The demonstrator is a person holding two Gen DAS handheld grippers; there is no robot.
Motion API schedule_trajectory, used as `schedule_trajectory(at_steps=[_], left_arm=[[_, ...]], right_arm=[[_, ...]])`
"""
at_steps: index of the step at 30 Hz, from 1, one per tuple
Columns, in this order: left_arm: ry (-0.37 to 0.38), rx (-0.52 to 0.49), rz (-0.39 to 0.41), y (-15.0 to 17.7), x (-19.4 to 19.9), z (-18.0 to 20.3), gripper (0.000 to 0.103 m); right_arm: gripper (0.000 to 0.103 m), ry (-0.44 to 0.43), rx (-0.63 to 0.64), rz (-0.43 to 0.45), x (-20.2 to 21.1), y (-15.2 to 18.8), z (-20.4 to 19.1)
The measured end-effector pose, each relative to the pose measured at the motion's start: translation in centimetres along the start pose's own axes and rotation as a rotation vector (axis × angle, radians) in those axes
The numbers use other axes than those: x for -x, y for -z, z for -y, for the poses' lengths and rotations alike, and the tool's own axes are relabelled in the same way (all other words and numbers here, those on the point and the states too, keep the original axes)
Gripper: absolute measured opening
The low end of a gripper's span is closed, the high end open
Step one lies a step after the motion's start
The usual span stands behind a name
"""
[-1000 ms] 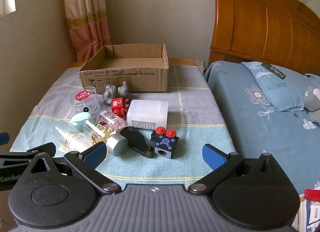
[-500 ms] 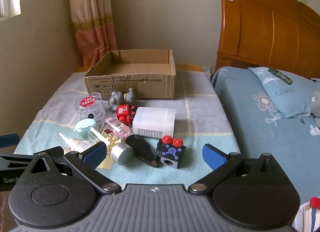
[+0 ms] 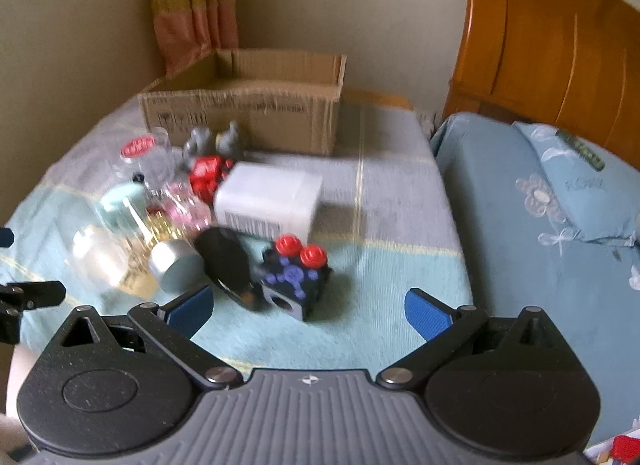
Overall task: Organize rigid objects
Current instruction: 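Move left tool toward clear jar while right tool approaches black cube with red buttons, then close left tool on clear jar while right tool grasps the black cube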
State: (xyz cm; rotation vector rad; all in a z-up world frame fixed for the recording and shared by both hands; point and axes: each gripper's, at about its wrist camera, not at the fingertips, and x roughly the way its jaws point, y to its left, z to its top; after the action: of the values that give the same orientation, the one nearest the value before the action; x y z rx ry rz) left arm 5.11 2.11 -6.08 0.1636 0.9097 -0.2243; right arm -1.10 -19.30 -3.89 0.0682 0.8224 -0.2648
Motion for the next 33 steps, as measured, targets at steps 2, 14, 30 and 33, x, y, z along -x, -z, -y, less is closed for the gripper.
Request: schedule_trajectory(at_steps=[2, 14, 30, 33], left_arm=[[0.008, -0.003, -0.024, 0.1, -0.9, -0.2, 0.102], [0.063, 0.013, -0.075, -0.1, -4.2, -1.2, 0.103], [0.097, -0.062, 0.002, -0.1, -4.5, -1.3, 0.102], [0.094, -0.074, 0.013, -0.3, -4.6, -1.0, 0.102]], right_arm=[[0.103, -0.012, 0.01, -0.018, -0.8, 0.4, 0.4], [0.103, -0.052, -0.093, -0.013, -3.9, -0.4, 1.7], [0.103, 0.094, -0.094, -0.077, -6.4, -0.4, 3.1], [0.103, 0.087, -0.118, -0.077, -6.4, 0.3, 4.2]])
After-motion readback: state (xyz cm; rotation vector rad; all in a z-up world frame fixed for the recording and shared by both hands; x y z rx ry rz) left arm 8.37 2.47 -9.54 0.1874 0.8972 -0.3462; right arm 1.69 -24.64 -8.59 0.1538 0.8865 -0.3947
